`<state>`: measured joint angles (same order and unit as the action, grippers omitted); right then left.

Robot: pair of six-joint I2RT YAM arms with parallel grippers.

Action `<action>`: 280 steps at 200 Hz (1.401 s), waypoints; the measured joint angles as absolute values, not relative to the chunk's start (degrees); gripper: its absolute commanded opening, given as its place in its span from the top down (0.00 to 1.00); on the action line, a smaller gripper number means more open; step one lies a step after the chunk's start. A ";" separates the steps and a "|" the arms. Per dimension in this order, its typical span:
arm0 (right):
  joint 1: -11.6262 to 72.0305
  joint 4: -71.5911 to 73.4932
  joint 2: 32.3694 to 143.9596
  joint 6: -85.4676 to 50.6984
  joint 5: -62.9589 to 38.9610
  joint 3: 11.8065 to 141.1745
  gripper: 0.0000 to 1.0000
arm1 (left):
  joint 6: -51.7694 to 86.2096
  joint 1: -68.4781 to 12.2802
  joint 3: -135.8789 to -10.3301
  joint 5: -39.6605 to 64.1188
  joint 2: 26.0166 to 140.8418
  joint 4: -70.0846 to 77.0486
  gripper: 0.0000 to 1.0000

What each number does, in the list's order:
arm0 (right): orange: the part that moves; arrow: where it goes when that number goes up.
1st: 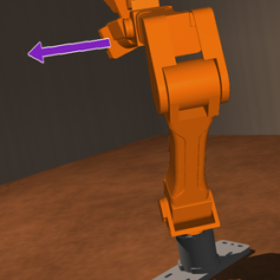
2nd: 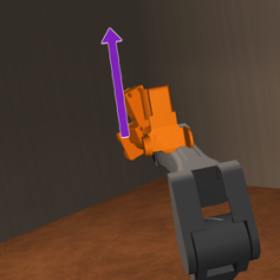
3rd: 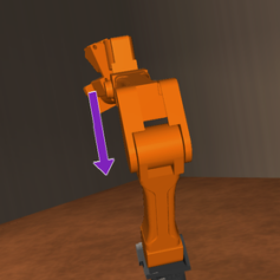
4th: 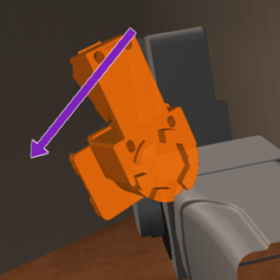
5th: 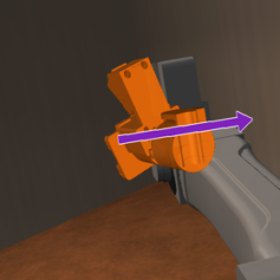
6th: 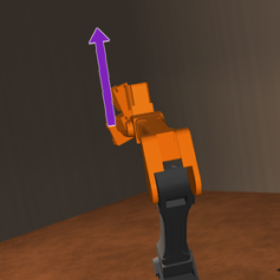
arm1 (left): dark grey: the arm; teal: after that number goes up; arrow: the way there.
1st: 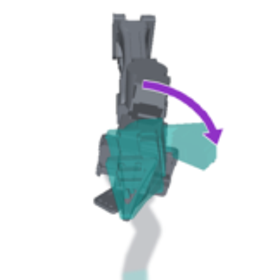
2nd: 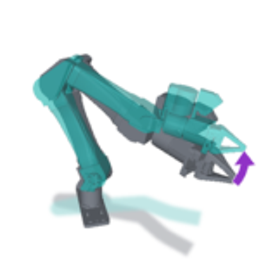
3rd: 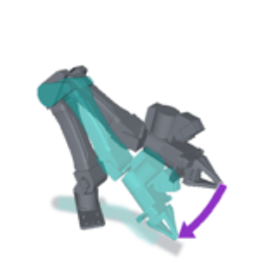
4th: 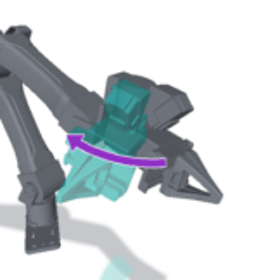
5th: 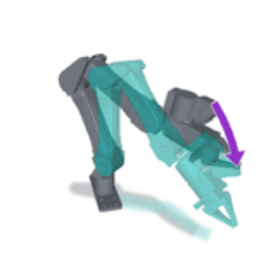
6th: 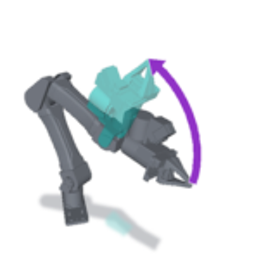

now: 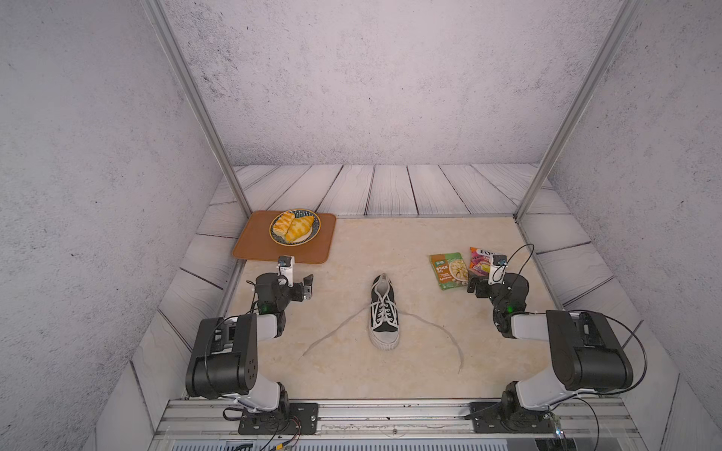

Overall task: Tie the shoes
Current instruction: Cross the shoelace with the shoelace.

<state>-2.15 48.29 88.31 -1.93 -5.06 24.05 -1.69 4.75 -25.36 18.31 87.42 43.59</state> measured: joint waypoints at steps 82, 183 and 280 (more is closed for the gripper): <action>-3.31 49.76 88.31 -2.15 -7.90 24.01 0.01 | -1.69 4.75 -25.36 18.50 87.42 43.62 0.02; -2.94 41.60 62.30 -14.31 3.11 18.68 0.00 | 0.93 -0.43 -22.87 7.51 65.32 34.26 0.02; -2.94 2.85 56.93 -44.45 -12.60 39.11 0.12 | 44.14 -1.13 -36.27 4.64 51.42 -1.72 0.01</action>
<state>-2.94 2.85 56.93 -44.45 -12.60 39.11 44.14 -1.13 -36.27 4.64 51.42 -1.72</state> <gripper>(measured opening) 0.890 0.984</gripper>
